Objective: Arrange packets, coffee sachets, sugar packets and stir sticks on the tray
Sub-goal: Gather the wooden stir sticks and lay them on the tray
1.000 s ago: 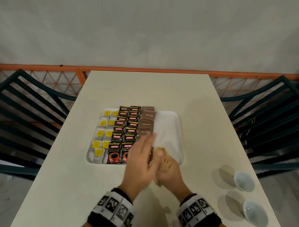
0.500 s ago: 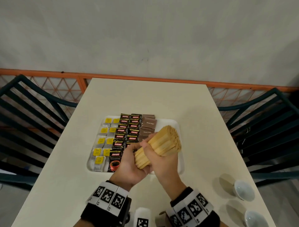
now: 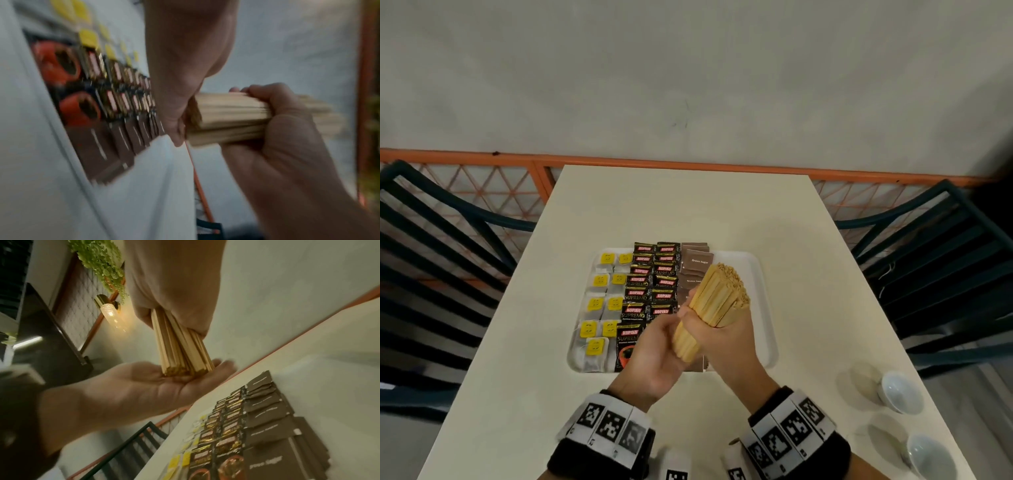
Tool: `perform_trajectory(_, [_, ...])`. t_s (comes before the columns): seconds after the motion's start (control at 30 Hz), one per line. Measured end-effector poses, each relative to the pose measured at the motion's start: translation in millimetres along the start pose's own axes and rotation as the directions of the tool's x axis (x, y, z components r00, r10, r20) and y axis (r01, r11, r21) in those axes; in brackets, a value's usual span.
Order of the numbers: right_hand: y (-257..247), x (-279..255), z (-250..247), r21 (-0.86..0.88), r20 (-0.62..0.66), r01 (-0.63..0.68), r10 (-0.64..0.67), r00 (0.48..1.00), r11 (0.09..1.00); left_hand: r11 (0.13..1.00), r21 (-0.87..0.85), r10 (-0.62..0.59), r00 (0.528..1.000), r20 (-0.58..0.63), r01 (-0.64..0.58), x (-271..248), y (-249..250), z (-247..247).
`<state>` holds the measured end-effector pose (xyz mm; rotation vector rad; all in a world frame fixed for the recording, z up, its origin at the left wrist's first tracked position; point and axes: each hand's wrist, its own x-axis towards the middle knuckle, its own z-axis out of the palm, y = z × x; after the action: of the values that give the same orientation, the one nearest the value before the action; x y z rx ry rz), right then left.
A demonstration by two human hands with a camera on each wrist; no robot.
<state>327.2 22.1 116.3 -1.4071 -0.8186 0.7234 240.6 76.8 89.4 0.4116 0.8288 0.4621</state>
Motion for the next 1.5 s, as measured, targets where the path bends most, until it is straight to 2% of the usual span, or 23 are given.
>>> perform_trajectory(0.07, [5.2,5.2,-6.0,-0.073,0.041,-0.069,0.072,0.997,0.995,0.972,0.187,0.145,0.989,-0.001,-0.143,0.4,3.9,-9.9])
perform_trajectory(0.13, [16.3,9.0,-14.4,-0.142,0.062,-0.173,0.183,0.981,0.975,0.876,0.408,0.259,0.965,0.048,-0.256,0.8,9.5,-14.1])
perform_trajectory(0.23, [33.7,12.7,-30.4,-0.141,0.04,-0.339,0.348,0.937,0.93,0.766,0.603,0.2,0.974,0.106,-0.223,9.3,8.8,-7.5])
perform_trajectory(0.37, [48.7,21.8,-53.8,-0.046,0.044,-0.539,0.54,0.84,0.841,0.776,0.625,0.037,0.995,0.093,-0.088,24.2,-6.2,19.7])
perform_trajectory(0.43, [59.4,31.0,-64.3,-0.033,0.044,-0.614,0.614,0.788,0.789,0.792,0.609,0.006,0.998,0.061,-0.042,34.5,-11.2,31.8])
perform_trajectory(0.6, [75.4,65.5,-83.6,-0.038,0.098,-0.732,0.732,0.675,0.68,0.736,0.674,-0.03,0.998,-0.057,0.061,71.3,-21.1,48.2])
perform_trajectory(0.73, [80.1,94.3,-87.0,-0.113,0.136,-0.752,0.759,0.636,0.65,0.695,0.713,-0.006,0.994,-0.113,0.086,101.4,-23.9,60.0])
perform_trajectory(0.83, [88.8,114.5,-87.6,-0.21,0.114,-0.753,0.781,0.614,0.623,0.575,0.815,0.073,0.989,-0.128,0.063,116.9,-23.5,66.9])
perform_trajectory(0.93, [94.4,127.6,-89.1,-0.276,0.077,-0.783,0.824,0.561,0.558,0.51,0.858,0.094,0.988,-0.125,0.059,125.0,-24.8,69.1])
perform_trajectory(1.03, [98.0,134.1,-90.8,-0.378,0.057,-0.734,0.806,0.589,0.564,0.452,0.89,0.124,0.983,-0.134,0.064,128.9,-24.6,71.2])
perform_trajectory(1.23, [88.9,135.5,-96.9,-0.429,0.048,-0.674,0.76,0.648,0.602,0.351,0.935,0.208,0.969,-0.132,0.052,125.0,-23.3,71.4])
perform_trajectory(1.3, [87.1,134.5,-100.1,-0.447,0.044,-0.636,0.726,0.687,0.629,0.334,0.941,0.182,0.976,-0.116,0.049,123.9,-25.0,70.5])
perform_trajectory(1.5, [80.2,128.2,-104.5,-0.561,0.057,-0.521,0.657,0.751,0.643,0.346,0.936,0.149,0.981,-0.127,0.069,118.2,-26.5,65.9])
